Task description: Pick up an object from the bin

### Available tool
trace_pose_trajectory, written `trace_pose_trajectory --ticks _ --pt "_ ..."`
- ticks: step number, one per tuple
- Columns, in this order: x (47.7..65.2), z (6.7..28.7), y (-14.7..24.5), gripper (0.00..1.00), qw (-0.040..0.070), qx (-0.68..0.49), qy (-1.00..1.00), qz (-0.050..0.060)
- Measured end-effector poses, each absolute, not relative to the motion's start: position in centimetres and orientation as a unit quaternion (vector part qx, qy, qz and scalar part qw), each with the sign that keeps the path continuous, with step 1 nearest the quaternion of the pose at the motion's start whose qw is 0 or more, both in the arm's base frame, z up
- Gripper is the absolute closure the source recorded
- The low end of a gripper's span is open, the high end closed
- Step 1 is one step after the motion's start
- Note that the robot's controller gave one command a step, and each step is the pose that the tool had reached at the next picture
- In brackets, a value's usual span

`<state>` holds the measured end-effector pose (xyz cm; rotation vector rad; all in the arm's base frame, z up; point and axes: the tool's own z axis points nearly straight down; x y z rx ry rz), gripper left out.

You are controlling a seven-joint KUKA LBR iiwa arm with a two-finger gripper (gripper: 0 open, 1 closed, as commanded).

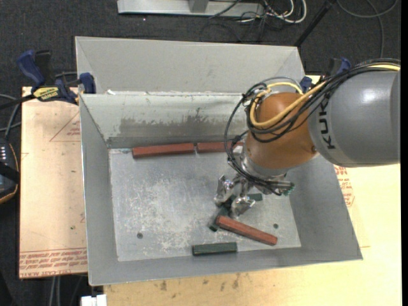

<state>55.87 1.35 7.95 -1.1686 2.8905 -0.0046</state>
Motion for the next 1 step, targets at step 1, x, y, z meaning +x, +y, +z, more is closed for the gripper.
trace_pose_trajectory --ticks 1 --pt "58.37 24.01 4.09 1.0 0.005 -0.395 0.918 -0.001"
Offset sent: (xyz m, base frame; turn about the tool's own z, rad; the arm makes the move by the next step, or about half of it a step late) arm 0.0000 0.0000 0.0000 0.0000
